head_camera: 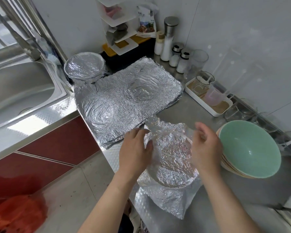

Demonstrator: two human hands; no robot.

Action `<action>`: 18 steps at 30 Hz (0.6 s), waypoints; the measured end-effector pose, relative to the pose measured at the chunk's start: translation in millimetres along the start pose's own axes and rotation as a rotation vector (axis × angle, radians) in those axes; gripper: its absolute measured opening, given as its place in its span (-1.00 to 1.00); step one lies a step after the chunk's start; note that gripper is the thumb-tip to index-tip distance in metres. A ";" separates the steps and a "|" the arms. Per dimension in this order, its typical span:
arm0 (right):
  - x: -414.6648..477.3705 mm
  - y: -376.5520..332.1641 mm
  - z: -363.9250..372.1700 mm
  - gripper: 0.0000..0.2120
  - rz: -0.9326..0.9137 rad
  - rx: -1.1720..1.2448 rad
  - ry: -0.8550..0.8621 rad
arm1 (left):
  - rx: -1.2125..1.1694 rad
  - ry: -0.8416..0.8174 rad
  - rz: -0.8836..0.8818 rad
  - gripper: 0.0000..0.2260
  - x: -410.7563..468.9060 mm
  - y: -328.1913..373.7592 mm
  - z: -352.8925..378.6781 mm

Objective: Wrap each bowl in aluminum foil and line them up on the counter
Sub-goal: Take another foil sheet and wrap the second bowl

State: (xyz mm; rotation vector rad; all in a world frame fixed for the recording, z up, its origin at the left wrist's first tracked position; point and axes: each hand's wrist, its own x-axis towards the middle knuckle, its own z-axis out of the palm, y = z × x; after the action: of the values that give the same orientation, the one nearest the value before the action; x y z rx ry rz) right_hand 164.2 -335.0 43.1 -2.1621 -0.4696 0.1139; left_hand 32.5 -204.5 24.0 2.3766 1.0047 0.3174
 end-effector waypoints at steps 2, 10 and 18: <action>-10.2 14.0 -5.0 -0.68 0.194 0.002 -0.003 | -0.025 -0.047 0.057 -0.65 7.6 6.9 9.0; -1.1 18.9 11.2 -0.66 0.065 -0.158 -0.309 | -0.086 -0.031 0.102 -0.74 10.9 1.1 30.4; -0.4 19.0 16.4 -0.75 0.032 -0.129 -0.259 | -0.189 0.009 0.032 -0.73 9.6 0.6 28.1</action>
State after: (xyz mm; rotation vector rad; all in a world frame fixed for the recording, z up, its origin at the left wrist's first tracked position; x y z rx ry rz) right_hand 165.3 -332.7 18.1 -2.2924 -0.6040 0.3942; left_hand 51.0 -208.7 1.1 2.2237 0.8994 0.4163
